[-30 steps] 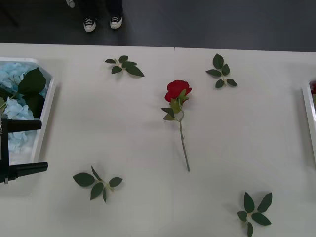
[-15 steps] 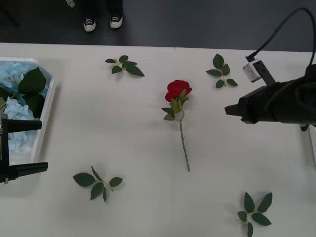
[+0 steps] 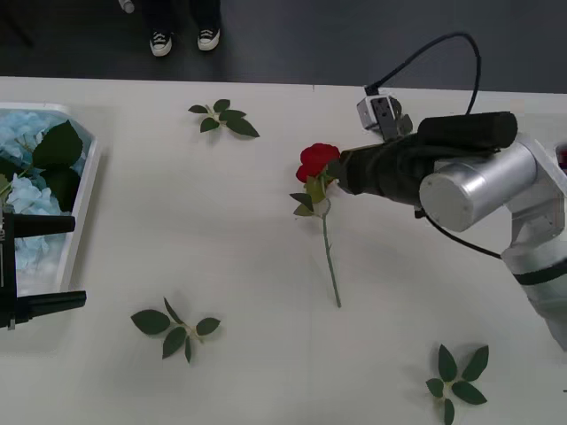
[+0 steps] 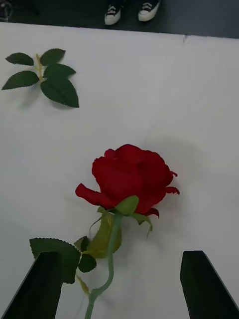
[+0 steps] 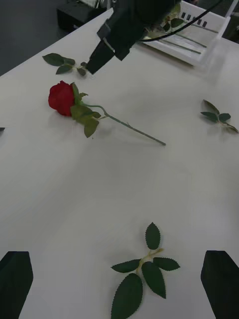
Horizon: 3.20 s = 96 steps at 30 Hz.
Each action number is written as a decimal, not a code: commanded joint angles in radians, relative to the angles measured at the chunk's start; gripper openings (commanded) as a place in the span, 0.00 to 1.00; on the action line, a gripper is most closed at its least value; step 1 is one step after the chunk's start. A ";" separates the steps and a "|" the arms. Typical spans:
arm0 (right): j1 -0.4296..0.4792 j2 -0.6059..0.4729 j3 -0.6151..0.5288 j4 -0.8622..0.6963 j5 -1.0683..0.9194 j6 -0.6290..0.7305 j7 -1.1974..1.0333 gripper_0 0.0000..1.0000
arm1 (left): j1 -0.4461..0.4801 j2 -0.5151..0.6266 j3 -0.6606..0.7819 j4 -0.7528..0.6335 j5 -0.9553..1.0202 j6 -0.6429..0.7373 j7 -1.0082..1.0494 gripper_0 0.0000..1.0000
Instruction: Put the red flowers into the right box and the blue flowers into the left box
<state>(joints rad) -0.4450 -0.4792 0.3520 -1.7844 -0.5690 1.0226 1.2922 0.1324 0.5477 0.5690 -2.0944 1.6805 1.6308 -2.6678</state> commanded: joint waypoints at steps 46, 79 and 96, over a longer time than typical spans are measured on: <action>-0.141 0.120 0.217 0.284 0.126 0.059 -0.550 0.00 | -0.016 0.000 0.009 -0.026 0.001 -0.009 -0.037 1.00; 0.028 -0.371 -0.102 -0.290 -0.138 0.079 -0.435 0.00 | -0.016 0.000 0.009 -0.026 0.001 -0.009 -0.037 1.00; 0.465 -0.507 -0.723 -0.329 -0.316 0.025 0.153 0.00 | -0.016 0.000 0.009 -0.026 0.001 -0.009 -0.037 1.00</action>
<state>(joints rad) -0.0154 -0.9475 -0.3292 -2.0947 -0.8745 1.0616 1.3460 0.1324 0.5475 0.5690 -2.0951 1.6805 1.6305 -2.6678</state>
